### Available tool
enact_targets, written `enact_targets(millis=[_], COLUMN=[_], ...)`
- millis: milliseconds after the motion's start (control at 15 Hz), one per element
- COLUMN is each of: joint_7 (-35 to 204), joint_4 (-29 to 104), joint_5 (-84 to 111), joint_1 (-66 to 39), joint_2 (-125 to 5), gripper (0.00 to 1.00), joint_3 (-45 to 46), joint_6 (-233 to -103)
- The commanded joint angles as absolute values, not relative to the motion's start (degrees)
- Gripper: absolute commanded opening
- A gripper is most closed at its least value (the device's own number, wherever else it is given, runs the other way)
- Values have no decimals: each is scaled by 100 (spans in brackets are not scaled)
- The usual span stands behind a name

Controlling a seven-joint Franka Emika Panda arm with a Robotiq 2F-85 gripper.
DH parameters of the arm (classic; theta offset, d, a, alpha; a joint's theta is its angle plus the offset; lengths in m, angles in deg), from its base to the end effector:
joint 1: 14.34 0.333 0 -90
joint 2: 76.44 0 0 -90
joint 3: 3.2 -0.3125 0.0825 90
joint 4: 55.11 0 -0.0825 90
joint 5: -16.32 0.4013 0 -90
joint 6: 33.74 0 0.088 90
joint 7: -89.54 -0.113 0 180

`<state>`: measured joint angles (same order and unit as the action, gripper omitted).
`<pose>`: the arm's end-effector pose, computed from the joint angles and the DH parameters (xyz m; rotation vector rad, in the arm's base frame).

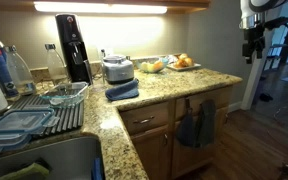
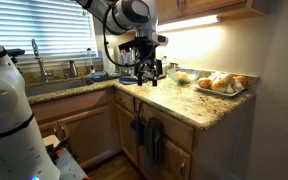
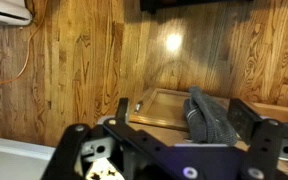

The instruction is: Take the left towel and put it on the countertop

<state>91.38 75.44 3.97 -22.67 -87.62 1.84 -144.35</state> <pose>0.4644 -0.1273 0.4064 2.9693 -0.1585 -0.2603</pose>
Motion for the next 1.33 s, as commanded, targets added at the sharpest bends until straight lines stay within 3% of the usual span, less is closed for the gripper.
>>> enact_targets(millis=[0,733,1267], joint_7=[9131,8932,8598], joint_4=[7537,7619,7735], joint_5=[389,749,1271], joint_1=[-2213,-2074,-1776], joint_2=[-8762,-8617,-7822], gripper=[100,100,100], joint_3=[236,148,-128], joint_6=[-14423,-14848,-16344])
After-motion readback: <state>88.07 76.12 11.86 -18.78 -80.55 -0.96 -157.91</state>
